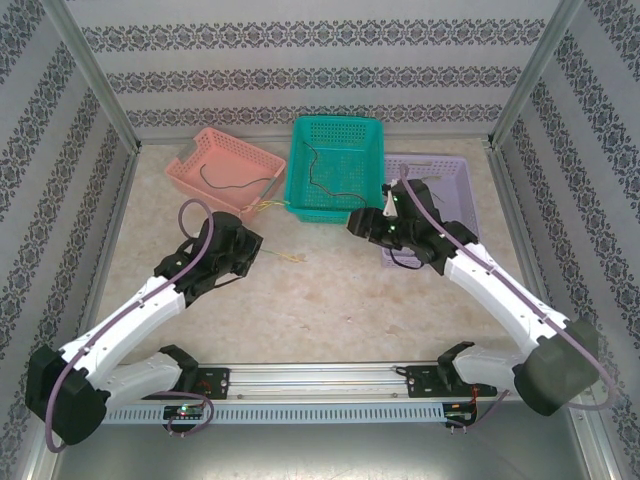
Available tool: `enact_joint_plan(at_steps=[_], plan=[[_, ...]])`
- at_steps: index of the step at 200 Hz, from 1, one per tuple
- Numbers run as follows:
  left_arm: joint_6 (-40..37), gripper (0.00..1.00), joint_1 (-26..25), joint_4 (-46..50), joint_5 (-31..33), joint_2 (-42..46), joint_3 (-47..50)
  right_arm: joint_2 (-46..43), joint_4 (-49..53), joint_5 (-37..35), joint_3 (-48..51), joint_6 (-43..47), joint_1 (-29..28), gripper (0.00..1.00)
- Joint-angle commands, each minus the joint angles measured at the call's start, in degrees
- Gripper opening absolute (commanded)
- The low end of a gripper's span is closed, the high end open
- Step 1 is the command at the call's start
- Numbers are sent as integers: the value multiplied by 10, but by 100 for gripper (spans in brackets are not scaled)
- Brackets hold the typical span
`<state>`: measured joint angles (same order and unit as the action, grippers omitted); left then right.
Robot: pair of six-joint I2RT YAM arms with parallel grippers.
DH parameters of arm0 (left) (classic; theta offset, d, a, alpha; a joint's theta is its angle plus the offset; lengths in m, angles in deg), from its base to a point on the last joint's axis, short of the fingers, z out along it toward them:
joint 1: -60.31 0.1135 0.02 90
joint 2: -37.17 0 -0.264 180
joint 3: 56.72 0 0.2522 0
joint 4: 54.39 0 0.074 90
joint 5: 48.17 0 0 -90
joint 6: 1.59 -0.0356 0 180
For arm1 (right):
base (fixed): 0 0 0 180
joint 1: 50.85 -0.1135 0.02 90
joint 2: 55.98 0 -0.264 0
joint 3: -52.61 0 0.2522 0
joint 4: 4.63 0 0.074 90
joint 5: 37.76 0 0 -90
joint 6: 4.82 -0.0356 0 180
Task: Untangle the cables
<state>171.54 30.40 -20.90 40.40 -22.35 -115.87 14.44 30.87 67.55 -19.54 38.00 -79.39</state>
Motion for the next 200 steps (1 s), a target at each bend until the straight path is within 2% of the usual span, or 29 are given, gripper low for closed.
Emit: enact_joint_plan(at_steps=[1, 24, 45, 63, 84, 118, 172, 200], plan=[[-108, 0, 2, -42, -49, -2, -10, 28, -114, 7, -41, -175, -19, 58], [-159, 0, 2, -79, -64, -16, -23, 70, -208, 23, -51, -337, -32, 57], [-181, 0, 2, -125, -72, -28, -19, 86, -211, 16, -72, -433, -56, 56], [-184, 0, 2, -162, -89, -46, -21, 81, -214, 1, -52, -511, -74, 56], [-192, 0, 1, -179, -111, -62, -27, 77, -263, -15, -10, -574, -80, 56], [-197, 0, 1, -185, -125, -65, -29, 73, -292, -41, 27, -626, -79, 53], [-209, 0, 1, -204, -170, -78, -38, 95, -328, -55, 25, -611, -53, 32], [-224, 0, 1, -200, -193, -78, -38, 102, -356, -62, 21, -593, -38, 7]])
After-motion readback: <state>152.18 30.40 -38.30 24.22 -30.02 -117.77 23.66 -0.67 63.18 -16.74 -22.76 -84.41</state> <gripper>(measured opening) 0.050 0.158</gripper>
